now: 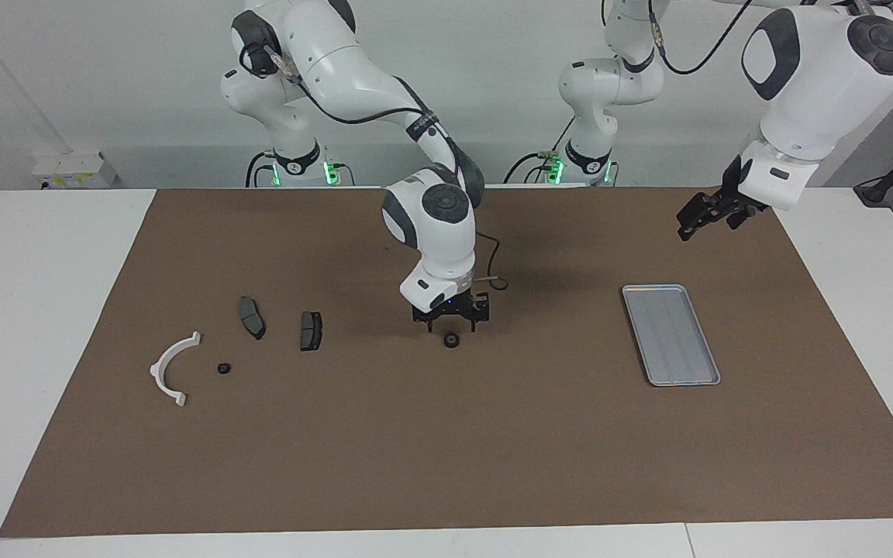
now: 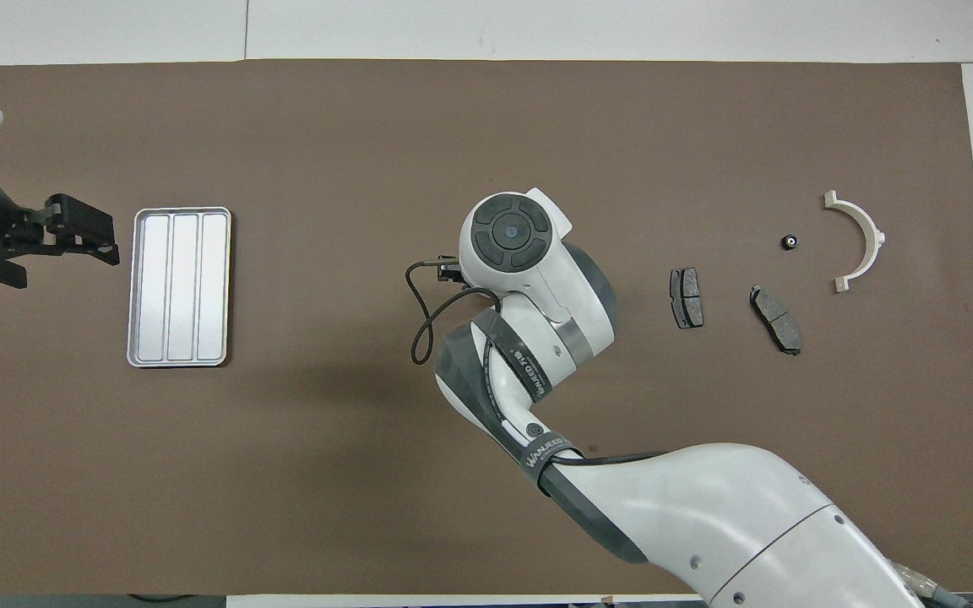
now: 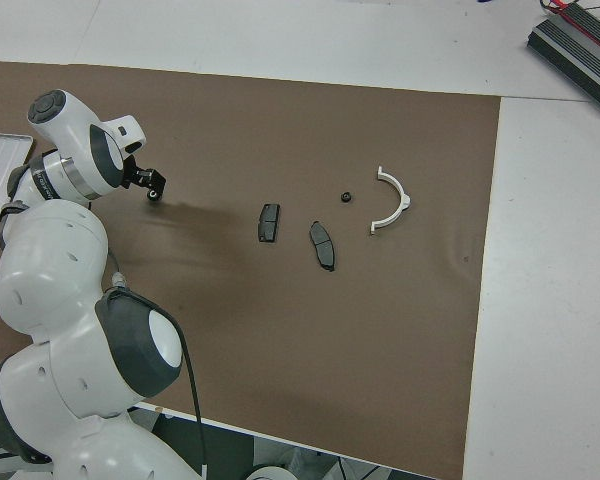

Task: Place bearing gear from tray to pile

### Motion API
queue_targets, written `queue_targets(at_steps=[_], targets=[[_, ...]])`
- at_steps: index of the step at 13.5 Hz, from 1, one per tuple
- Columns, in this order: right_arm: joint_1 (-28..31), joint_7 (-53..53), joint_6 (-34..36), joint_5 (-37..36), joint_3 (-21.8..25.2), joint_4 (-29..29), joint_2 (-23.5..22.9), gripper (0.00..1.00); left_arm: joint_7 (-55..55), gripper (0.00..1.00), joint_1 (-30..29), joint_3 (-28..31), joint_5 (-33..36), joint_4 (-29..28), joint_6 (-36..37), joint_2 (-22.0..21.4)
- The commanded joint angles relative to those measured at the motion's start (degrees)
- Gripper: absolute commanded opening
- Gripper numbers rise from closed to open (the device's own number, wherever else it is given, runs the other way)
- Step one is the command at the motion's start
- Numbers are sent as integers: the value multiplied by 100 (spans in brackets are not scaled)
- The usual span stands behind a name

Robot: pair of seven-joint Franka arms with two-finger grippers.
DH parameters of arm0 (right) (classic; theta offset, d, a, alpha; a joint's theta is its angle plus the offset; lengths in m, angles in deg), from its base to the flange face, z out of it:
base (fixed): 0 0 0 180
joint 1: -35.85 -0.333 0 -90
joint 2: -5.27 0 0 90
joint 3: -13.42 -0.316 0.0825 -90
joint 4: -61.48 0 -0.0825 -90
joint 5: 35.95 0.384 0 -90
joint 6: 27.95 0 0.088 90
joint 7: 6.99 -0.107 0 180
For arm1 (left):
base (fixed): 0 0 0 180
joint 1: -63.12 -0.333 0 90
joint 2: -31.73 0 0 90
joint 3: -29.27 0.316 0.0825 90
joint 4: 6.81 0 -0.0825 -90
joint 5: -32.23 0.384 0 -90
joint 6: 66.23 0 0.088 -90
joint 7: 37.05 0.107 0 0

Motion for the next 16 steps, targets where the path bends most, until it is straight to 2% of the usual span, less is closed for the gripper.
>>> queue_targets(at_steps=[1, 5, 8, 10, 11, 14, 16], targets=[[119, 110, -281, -51, -60, -31, -134, 94, 222, 100, -86, -83, 22, -451, 29, -431], [136, 198, -518, -25, -60, -48, -284, 94, 249, 100, -112, -74, 22, -750, -224, -537], [119, 207, -554, 11, -60, -48, -293, 91, 284, 100, -86, -74, 22, -759, -357, -528], [110, 207, -563, 20, -60, -66, -293, 81, 284, 100, -69, -74, 22, -750, -427, -520], [110, 207, -563, 20, -60, -75, -293, 72, 293, 100, -60, -74, 22, -759, -515, -520], [101, 207, -545, 20, -60, -92, -293, 30, 231, 100, -25, -57, 22, -821, -638, -511], [110, 216, -545, 20, -60, -92, -293, 17, 257, 100, -33, -57, 22, -839, -656, -528]])
